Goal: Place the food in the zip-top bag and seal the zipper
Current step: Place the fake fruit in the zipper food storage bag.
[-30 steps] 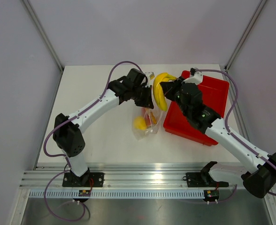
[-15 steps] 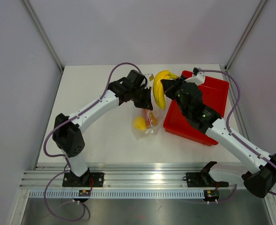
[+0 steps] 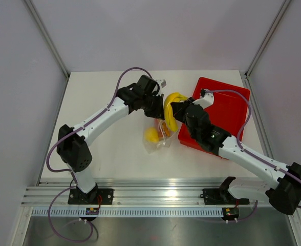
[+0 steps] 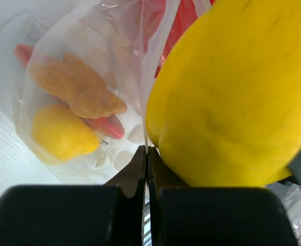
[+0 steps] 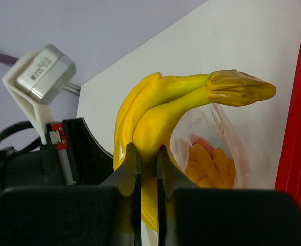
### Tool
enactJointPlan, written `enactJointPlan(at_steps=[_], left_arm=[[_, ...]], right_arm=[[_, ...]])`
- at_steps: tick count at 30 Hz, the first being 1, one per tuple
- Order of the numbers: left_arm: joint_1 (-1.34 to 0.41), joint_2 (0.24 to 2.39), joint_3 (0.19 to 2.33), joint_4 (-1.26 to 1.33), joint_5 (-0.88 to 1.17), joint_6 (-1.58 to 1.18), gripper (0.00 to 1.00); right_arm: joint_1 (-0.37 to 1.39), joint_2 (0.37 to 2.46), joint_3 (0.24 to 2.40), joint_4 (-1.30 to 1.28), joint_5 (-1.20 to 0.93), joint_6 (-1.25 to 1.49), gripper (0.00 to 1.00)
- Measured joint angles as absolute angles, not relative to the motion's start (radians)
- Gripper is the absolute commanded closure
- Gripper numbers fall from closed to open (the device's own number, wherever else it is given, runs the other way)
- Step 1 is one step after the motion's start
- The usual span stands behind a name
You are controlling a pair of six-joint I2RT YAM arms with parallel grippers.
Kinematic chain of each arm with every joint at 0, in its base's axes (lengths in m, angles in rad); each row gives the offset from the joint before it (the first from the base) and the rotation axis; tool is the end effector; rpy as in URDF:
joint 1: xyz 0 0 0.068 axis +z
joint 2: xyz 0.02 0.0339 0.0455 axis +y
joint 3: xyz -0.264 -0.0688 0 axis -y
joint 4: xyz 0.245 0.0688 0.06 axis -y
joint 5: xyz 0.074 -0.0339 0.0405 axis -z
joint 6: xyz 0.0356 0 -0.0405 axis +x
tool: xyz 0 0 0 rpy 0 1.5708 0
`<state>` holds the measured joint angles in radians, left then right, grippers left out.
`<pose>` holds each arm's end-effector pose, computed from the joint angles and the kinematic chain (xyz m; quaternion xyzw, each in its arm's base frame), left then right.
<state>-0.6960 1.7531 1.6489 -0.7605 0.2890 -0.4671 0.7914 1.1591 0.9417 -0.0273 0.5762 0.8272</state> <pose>0.2912 -0.2565 0.3250 0.1555 0.9168 -0.3009 0.2117 0.2017 0.1765 0.3360 0.1884 0.7524 0.2726 0.5693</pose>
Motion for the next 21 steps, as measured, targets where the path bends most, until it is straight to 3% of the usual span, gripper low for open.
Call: enactJointPlan(at_steps=[21], left_arm=[[-0.674,1.753,1.657,-0.764,0.288,-0.492,1.0]], right_arm=[[0.859,1.203,0.952,-0.129,0.624,0.646,1.0]])
